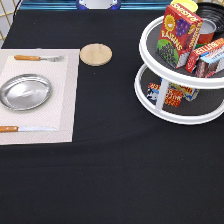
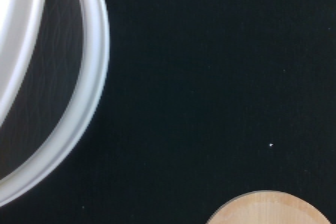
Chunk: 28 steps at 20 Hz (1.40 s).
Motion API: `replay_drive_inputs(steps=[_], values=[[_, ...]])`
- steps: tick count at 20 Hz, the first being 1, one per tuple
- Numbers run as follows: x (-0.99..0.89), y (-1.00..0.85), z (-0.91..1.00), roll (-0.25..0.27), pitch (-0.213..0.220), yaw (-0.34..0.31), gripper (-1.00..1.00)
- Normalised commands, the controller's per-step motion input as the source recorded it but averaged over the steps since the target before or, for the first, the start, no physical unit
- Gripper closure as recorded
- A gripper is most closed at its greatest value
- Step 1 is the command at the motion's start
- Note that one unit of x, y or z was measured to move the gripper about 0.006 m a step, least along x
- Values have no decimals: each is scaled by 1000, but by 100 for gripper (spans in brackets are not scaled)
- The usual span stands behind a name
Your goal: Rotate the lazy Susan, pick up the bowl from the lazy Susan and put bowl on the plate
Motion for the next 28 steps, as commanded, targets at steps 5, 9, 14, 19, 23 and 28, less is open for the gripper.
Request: replay_drive_inputs(steps=[5, 9, 14, 19, 23, 28], values=[[240, 315, 137, 20, 34, 0, -100], [724, 393, 367, 217, 205, -3, -100], [771, 230, 149, 313, 177, -31, -100], [717, 175, 11, 291, 106, -44, -100], [524, 184, -4, 243, 35, -13, -100], [376, 95, -70, 253, 9, 0, -100]])
